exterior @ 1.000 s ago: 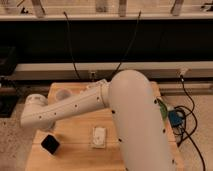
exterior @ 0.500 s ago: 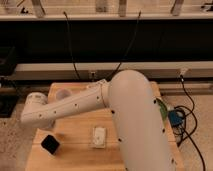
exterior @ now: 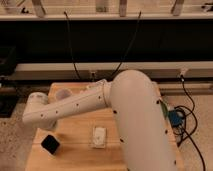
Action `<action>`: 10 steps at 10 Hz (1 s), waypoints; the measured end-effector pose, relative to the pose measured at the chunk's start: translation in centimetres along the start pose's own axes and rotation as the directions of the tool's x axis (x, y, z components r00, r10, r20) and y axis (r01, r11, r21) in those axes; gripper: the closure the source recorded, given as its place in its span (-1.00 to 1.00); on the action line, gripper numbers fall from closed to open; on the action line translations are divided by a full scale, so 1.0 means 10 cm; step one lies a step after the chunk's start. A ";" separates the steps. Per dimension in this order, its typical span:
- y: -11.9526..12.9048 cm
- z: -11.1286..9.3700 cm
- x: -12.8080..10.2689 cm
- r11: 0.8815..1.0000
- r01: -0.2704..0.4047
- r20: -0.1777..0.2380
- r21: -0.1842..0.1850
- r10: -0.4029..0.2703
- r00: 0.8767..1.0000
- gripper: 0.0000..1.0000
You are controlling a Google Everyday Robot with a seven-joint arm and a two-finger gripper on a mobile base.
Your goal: Knock the eraser over
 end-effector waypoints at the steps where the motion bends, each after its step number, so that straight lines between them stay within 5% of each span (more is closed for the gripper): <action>1: 0.06 -0.01 0.00 1.000 -0.005 -0.002 -0.010 0.005 1.000 0.96; 6: 0.30 -0.11 -0.09 0.999 -0.030 0.009 -0.027 0.030 1.000 0.96; 10: 0.32 -0.15 -0.38 1.000 -0.020 0.071 -0.021 0.021 0.997 0.96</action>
